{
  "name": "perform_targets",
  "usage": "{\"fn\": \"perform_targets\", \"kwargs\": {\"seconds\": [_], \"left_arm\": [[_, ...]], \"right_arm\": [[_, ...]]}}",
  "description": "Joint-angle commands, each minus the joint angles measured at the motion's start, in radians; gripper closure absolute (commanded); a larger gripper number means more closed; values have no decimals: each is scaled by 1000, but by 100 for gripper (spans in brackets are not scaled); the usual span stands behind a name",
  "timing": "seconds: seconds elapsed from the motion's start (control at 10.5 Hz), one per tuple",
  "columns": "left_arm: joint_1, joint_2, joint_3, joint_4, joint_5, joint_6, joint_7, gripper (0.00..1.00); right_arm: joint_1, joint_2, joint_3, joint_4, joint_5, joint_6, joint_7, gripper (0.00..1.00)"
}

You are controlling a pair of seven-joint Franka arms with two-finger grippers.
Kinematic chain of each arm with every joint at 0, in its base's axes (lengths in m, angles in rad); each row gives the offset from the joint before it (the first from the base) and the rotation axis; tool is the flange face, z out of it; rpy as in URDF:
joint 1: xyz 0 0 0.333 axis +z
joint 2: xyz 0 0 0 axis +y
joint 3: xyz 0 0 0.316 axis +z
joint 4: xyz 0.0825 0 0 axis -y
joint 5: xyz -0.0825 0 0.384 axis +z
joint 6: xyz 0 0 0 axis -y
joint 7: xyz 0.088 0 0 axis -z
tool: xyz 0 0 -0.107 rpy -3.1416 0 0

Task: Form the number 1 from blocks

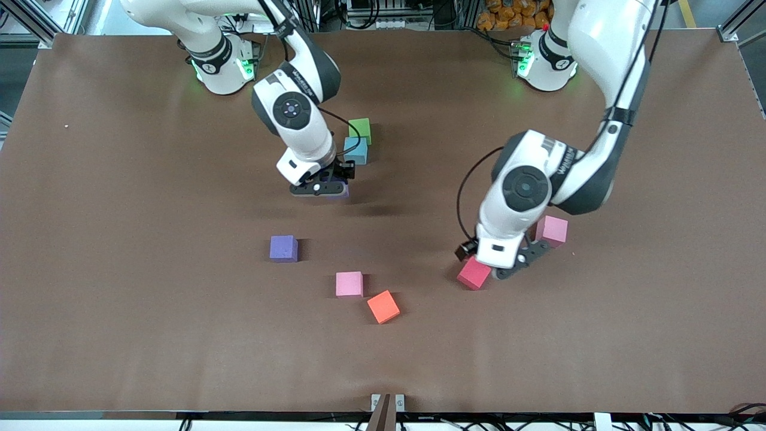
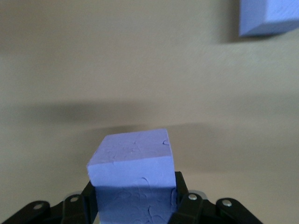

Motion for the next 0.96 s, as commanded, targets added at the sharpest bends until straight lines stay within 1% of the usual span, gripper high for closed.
{"fn": "perform_targets", "kwargs": {"seconds": [0.0, 0.1, 0.29, 0.48, 0.57, 0.67, 0.86], "left_arm": [[39, 77, 2, 33, 29, 23, -62, 0], [40, 88, 15, 37, 30, 23, -75, 0], [89, 72, 15, 5, 82, 14, -39, 0], [68, 87, 15, 12, 73, 24, -80, 0], [62, 107, 15, 30, 70, 37, -136, 0], [54, 116, 13, 40, 72, 84, -203, 0], [13, 156, 15, 41, 75, 144, -303, 0]], "right_arm": [[57, 37, -7, 3, 7, 41, 90, 36], [74, 48, -9, 0, 7, 53, 115, 36], [96, 49, -9, -12, 7, 56, 138, 36], [113, 49, -9, -39, 7, 56, 144, 36], [125, 61, -9, -44, 6, 56, 144, 36], [137, 77, -9, -44, 7, 58, 144, 36], [143, 80, -9, -43, 7, 61, 144, 36]]}}
